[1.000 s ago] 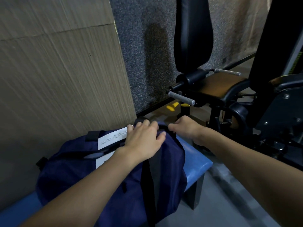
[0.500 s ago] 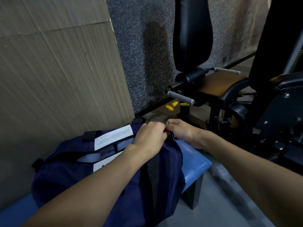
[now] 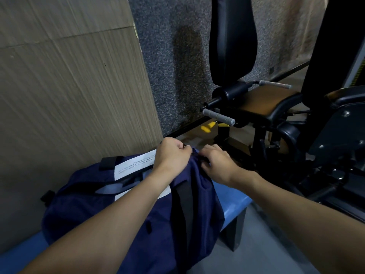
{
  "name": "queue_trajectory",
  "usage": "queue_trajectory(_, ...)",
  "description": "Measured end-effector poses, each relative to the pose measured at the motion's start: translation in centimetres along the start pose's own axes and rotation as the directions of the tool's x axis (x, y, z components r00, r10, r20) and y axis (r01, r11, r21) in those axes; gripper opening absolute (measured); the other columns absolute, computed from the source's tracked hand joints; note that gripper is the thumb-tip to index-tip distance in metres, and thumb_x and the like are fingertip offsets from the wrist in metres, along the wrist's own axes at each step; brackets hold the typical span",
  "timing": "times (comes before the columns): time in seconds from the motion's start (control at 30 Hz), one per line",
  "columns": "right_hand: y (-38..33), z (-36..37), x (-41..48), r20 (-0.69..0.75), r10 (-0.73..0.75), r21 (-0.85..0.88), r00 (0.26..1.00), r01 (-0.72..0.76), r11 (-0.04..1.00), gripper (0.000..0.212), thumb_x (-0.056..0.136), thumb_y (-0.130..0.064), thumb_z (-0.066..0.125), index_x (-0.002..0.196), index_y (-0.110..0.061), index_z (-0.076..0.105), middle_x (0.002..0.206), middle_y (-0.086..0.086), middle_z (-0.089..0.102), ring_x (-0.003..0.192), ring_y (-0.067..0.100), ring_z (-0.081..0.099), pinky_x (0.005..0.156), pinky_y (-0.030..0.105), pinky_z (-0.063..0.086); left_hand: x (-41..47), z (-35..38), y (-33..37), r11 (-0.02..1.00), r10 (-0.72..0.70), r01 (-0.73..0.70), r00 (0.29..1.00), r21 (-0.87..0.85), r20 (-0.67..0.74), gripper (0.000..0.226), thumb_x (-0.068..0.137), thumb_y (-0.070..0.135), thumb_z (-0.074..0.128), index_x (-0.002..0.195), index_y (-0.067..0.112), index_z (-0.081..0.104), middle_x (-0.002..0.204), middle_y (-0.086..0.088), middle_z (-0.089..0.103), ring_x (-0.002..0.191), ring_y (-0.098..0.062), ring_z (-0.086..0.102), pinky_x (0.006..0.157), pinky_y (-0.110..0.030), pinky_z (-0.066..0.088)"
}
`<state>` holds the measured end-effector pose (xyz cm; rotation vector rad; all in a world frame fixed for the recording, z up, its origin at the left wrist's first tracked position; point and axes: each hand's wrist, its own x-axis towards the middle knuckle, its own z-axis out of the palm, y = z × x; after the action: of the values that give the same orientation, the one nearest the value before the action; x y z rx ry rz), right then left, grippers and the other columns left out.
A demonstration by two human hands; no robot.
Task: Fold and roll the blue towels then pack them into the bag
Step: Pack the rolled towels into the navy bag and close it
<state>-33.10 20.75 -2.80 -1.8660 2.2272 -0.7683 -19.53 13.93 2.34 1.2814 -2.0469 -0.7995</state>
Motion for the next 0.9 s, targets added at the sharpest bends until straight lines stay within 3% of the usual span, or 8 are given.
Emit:
queue_trajectory(0.17,0.0,0.0,-0.3,-0.022,0.098,0.049,0.995,-0.097,0.994,0.021,0.095,-0.023,0.047,0.110,-0.024,0.061,0.119,-0.002,0.054,0.120,0.025,0.040,0.095,0.044,0.032,0.4,-2.3,-2.2,0.997,-0.070,0.069,0.997,-0.043,-0.020,0.028,0.080,0.025,0.068,0.068,0.000,0.067,0.068,-0.017,0.069,0.067,-0.033,0.067,0.068,-0.042,0.057)
queue_trajectory(0.3,-2.9,-0.4,0.6,-0.059,0.035,0.111,0.998,-0.028,0.993,0.031,0.094,-0.045,0.053,0.119,-0.030,0.062,0.121,-0.008,0.056,0.121,0.018,0.039,0.101,0.042,0.030,0.3,-2.9,-2.2,0.996,-0.036,0.037,0.999,-0.078,0.008,0.027,0.080,0.028,0.069,0.068,0.004,0.069,0.069,-0.016,0.070,0.069,-0.029,0.069,0.076,-0.047,0.058)
queue_trajectory(0.4,-3.4,-0.3,0.8,-0.066,-0.066,-0.053,0.996,0.063,0.997,0.025,0.095,-0.044,0.053,0.108,-0.026,0.066,0.113,-0.008,0.058,0.118,0.018,0.040,0.096,0.043,0.030,-0.3,-3.4,-2.0,0.999,-0.018,0.019,1.000,-0.046,0.010,0.033,0.081,0.030,0.068,0.070,-0.001,0.067,0.074,-0.020,0.069,0.066,-0.032,0.065,0.072,-0.045,0.058)
queue_trajectory(0.57,-2.8,-0.1,0.2,-0.123,-0.005,-0.017,0.992,0.003,1.000,0.015,0.097,-0.036,0.054,0.098,-0.027,0.066,0.102,-0.009,0.058,0.112,0.018,0.041,0.088,0.038,0.025,-1.4,-6.1,-3.7,0.994,-0.068,0.070,0.997,0.078,-0.029,0.030,0.085,0.025,0.065,0.075,-0.004,0.065,0.063,-0.019,0.064,0.050,-0.025,0.057,0.049,-0.039,0.051)
queue_trajectory(0.67,-2.8,0.2,0.2,-0.113,0.041,-0.040,0.993,-0.045,0.998,0.010,0.096,-0.034,0.054,0.095,-0.029,0.063,0.102,-0.009,0.055,0.113,0.021,0.041,0.086,0.038,0.024,-2.1,-8.1,-5.0,0.986,-0.086,0.095,0.994,0.136,-0.071,0.028,0.084,0.024,0.065,0.076,-0.003,0.066,0.069,-0.018,0.068,0.056,-0.029,0.065,0.050,-0.039,0.053)
queue_trajectory(0.73,-3.7,0.3,0.4,-0.126,0.041,-0.024,0.991,-0.044,0.999,0.011,0.095,-0.035,0.054,0.102,-0.031,0.061,0.106,-0.009,0.054,0.117,0.022,0.040,0.091,0.040,0.025,-2.3,-8.9,-5.3,0.985,-0.078,0.089,0.994,0.146,-0.082,0.027,0.084,0.024,0.065,0.077,-0.003,0.067,0.074,-0.018,0.070,0.065,-0.032,0.068,0.055,-0.045,0.055)
queue_trajectory(0.8,-5.5,0.4,0.4,-0.144,-0.024,0.010,0.989,0.026,1.000,0.029,0.092,-0.043,0.056,0.119,-0.034,0.058,0.115,-0.011,0.053,0.122,0.017,0.037,0.096,0.039,0.024,-2.4,-9.3,-5.1,0.989,-0.064,0.073,0.995,0.129,-0.070,0.027,0.086,0.023,0.065,0.078,-0.003,0.068,0.074,-0.018,0.070,0.065,-0.033,0.069,0.054,-0.047,0.055)
queue_trajectory(0.9,-7.7,1.0,1.1,-0.087,-0.149,-0.129,0.985,0.138,0.982,0.038,0.090,-0.050,0.056,0.124,-0.033,0.058,0.120,-0.012,0.054,0.123,0.016,0.035,0.097,0.039,0.022,-2.4,-9.5,-4.7,0.990,-0.031,0.039,0.998,0.135,-0.057,0.029,0.087,0.025,0.065,0.077,-0.002,0.068,0.072,-0.018,0.069,0.061,-0.032,0.067,0.051,-0.044,0.054)
